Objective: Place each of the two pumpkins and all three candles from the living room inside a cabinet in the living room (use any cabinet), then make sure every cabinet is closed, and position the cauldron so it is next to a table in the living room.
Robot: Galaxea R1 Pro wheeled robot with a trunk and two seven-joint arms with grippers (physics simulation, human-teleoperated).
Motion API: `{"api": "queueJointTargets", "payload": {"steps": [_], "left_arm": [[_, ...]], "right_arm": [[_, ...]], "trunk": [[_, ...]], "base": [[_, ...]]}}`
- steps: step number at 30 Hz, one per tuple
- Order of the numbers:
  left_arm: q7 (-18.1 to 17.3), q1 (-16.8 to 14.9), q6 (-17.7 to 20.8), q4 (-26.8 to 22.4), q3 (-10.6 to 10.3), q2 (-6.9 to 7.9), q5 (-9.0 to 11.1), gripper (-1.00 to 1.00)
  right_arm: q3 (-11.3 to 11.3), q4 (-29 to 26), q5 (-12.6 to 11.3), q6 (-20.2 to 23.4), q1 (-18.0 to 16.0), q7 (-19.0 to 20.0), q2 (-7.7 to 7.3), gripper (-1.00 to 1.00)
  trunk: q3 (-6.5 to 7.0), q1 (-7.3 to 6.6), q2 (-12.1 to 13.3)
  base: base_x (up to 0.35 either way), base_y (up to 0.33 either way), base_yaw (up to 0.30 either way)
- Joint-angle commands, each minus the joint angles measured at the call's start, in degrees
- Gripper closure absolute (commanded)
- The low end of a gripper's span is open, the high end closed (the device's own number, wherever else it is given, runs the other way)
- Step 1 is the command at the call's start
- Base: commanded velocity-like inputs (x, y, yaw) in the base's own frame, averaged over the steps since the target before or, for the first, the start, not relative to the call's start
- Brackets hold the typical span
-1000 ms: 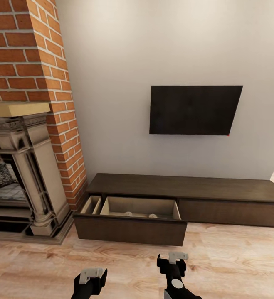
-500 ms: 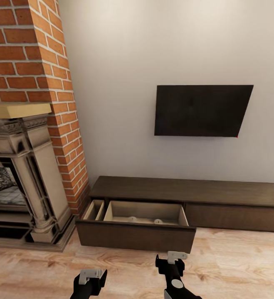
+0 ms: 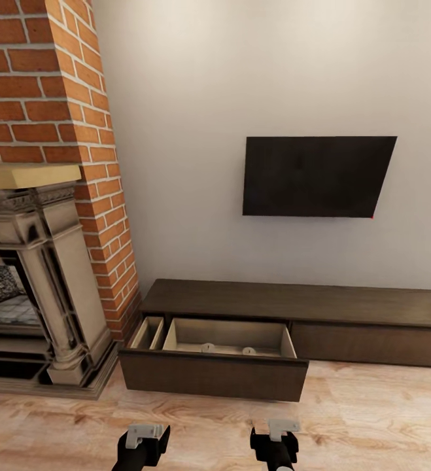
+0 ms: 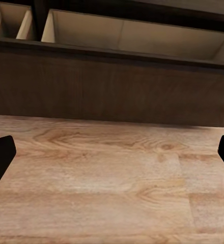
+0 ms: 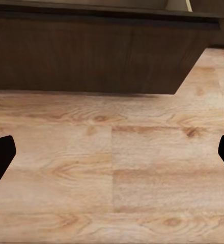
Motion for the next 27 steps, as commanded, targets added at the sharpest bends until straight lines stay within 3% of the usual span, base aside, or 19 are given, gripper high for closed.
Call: {"api": "queueJointTargets", "payload": {"steps": [1, 16, 27], "left_arm": [[-0.1, 0.0, -0.1, 0.0, -0.3, 0.02, 0.6, -1.00], [0.5, 0.0, 0.1, -0.3, -0.4, -0.32, 0.7, -1.00], [0.6, 0.0, -0.1, -0.1, -0.5, -0.27, 0.7, -1.00]], "right_arm": [[0.5, 0.1, -0.6, -0.2, 0.0, -0.2, -0.07, -1.00], [0.8, 0.1, -0.7, -0.3, 0.4, -0.2, -0.18, -1.00], [0.7, -0.1, -0.7, -0.3, 0.4, -0.2, -0.20, -1.00]], "trunk": [[-0.06, 0.00, 0.0], [-0.05, 0.00, 0.0], [-2.03, 2.41, -4.4]], "base": [[0.000, 0.000, 0.000], [0.000, 0.000, 0.000], [0.000, 0.000, 0.000]]}}
